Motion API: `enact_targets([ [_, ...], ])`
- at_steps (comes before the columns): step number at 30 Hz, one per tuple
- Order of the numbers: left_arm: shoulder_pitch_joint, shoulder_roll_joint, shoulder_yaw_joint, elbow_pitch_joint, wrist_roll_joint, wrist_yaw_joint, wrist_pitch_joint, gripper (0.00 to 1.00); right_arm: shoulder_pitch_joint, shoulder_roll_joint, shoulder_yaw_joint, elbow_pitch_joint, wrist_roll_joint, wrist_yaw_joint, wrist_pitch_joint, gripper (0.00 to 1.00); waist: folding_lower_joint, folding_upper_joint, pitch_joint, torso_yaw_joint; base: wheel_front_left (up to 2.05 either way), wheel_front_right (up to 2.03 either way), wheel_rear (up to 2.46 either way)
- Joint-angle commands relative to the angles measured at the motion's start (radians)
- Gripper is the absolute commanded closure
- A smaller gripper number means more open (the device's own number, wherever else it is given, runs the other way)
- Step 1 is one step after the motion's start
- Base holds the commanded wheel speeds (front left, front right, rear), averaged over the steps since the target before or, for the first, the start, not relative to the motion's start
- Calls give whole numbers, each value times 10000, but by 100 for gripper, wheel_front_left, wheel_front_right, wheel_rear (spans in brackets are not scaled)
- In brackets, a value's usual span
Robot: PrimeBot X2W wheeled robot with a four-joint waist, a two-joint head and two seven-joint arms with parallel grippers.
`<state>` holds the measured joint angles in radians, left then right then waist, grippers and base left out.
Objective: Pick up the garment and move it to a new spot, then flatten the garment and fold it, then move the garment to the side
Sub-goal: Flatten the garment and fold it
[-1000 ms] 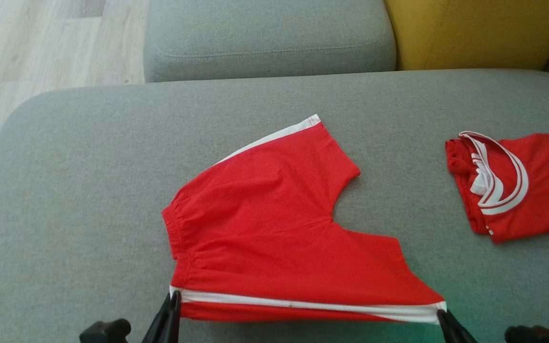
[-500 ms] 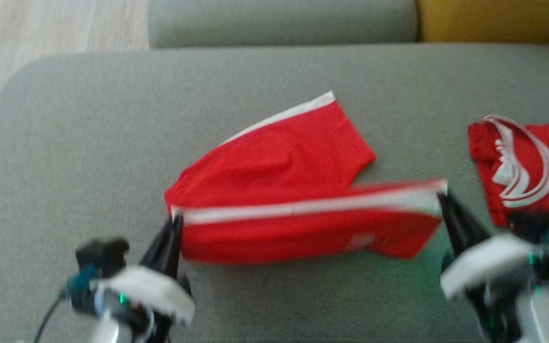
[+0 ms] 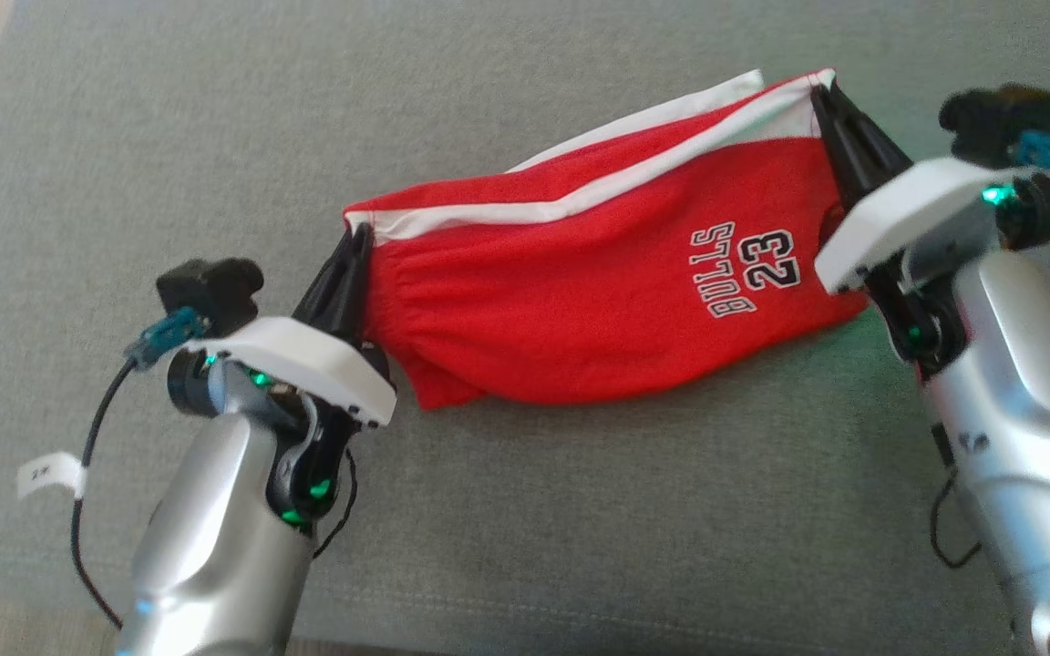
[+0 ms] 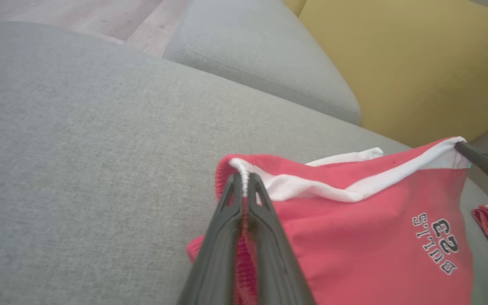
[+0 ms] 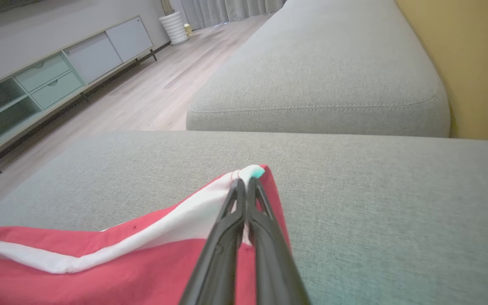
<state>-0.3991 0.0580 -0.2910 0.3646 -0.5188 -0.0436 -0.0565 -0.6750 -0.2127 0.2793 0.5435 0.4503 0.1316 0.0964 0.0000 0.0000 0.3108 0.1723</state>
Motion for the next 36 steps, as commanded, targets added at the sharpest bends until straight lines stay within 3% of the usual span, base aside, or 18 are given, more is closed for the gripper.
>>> enact_targets([
  [1, -533, 103, 228, 4, -69, -38, -154, 100, -512, -65, 360, 188, 175, -9, -265, 100, 0, 0, 352, 307, 0, 0, 0],
  [10, -1494, -24, -85, 1489, -215, -2, -847, 100, -2054, 47, 1489, 2700, 952, -9, -1341, 100, 0, 0, 682, 436, 0, 0, 0],
  [11, -1528, -31, -131, 1629, -249, -10, -879, 100, -2149, 60, 1607, 2893, 1059, -9, -1457, 75, 0, 0, 683, 439, 0, 0, 0],
  [12, -1554, -38, -165, 1756, -305, -28, -912, 69, -2221, 64, 1714, 3069, 1158, -9, -1590, 11, 0, 0, 668, 441, 0, 0, 0],
  [13, -1571, -43, -187, 1867, -361, -37, -974, 27, -2259, 85, 1810, 3207, 1281, -9, -1749, 0, 0, 0, 636, 437, 0, 0, 0],
  [14, -1575, -47, -218, 1973, -392, -36, -1031, 0, -2275, 106, 1931, 3279, 1414, -9, -1931, 0, 0, 0, 602, 424, 0, 0, 0],
  [19, -1394, -57, -244, 2115, -482, 9, -1456, 0, -2153, 48, 2513, 3204, 1834, -9, -2762, 0, 0, 0, 379, 328, 0, 0, 0],
  [24, -842, 44, -89, 1458, 6, 413, -1970, 0, -1699, -269, 2739, 2634, 1770, -9, -3497, 0, 0, 0, -45, 89, 0, 0, 0],
  [31, 322, 318, 639, -1169, 1496, 1239, -2048, 0, -243, -363, 891, 676, 142, -9, -3577, 0, 0, 0, -548, -319, 0, 0, 0],
  [36, 1015, 492, 690, -2062, 2349, 1450, -2051, 0, 1385, -5, -323, -881, -1202, -9, -3579, 0, 0, 0, -857, -521, 0, 0, 0],
])
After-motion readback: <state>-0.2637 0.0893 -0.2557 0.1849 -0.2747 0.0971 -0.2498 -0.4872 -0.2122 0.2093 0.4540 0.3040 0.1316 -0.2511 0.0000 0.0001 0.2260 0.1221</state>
